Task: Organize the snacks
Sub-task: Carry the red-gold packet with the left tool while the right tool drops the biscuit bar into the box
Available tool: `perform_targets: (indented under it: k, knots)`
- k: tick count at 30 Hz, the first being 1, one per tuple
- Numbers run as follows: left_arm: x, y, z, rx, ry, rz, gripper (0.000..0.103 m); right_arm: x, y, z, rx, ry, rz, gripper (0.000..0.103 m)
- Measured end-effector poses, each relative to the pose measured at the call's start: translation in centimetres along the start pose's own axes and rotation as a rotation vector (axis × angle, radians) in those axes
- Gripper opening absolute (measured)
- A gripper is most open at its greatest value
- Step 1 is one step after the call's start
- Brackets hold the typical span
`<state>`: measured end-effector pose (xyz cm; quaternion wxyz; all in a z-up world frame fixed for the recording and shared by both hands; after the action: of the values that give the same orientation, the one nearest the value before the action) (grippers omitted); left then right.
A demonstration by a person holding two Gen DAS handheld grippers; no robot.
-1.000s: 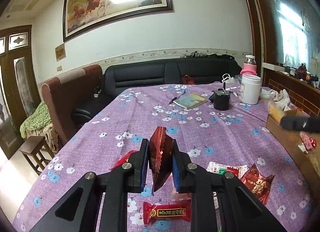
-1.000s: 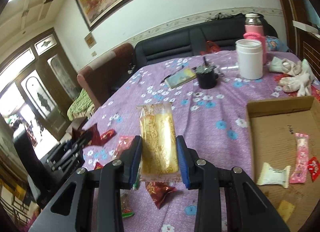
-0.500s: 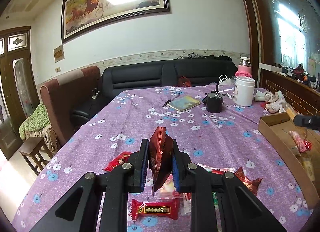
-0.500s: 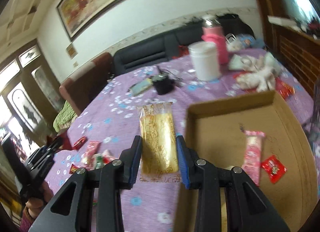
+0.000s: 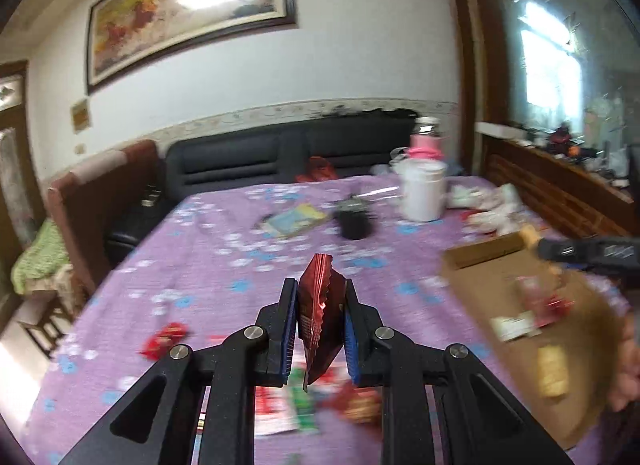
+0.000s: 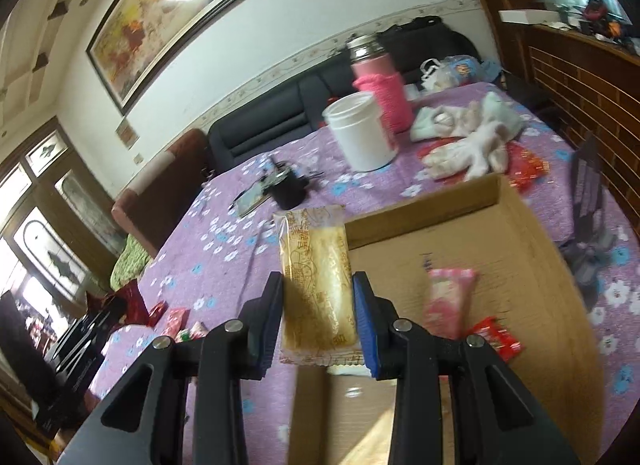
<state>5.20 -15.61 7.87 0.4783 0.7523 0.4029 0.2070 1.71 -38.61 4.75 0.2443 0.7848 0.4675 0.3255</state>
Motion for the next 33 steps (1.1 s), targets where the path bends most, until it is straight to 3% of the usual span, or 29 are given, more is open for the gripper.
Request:
perform_targets:
  k: [8,12,19,30,33]
  knots:
    - [-12.6,-0.9,4.6,0.107,-0.323,-0.089,0.02,-4.5,0.1,1.7,0.058,-0.119,0.043,0.033]
    - [-17.3,-3.1,6.1,0.17,-0.421,-0.089,0.02,-5.6,-0.3,2.2,0.075,-0.176,0.037,0.033]
    - [-20.7,-7.2,7.4,0.274,-0.479,-0.034,0.02,-7.2,-1.4,4.0,0.137,-0.259,0.033,0.033]
    - [-22.0,-7.8,6.9,0.268,-0.507,0.038,0.021,-7.8,-1.4,4.0,0.132,-0.295,0.048,0.035]
    - [-21.7,-7.6,6.9,0.264,-0.51,0.02,0.029,-7.9,-1.1,3.6,0.119,-0.289,0.053,0.038]
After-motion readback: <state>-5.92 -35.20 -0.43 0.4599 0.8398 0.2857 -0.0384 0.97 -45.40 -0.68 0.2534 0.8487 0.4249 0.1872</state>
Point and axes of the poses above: each gripper's, at about its wrist camera, not at the fingertips, and z roughly the way its jaws point, x to its left, y to its top, the point moved 10 cm from there along z, roughly the way its jaws point, and after that the axes turned 15 degrees about -y, right-handed, at the moved point
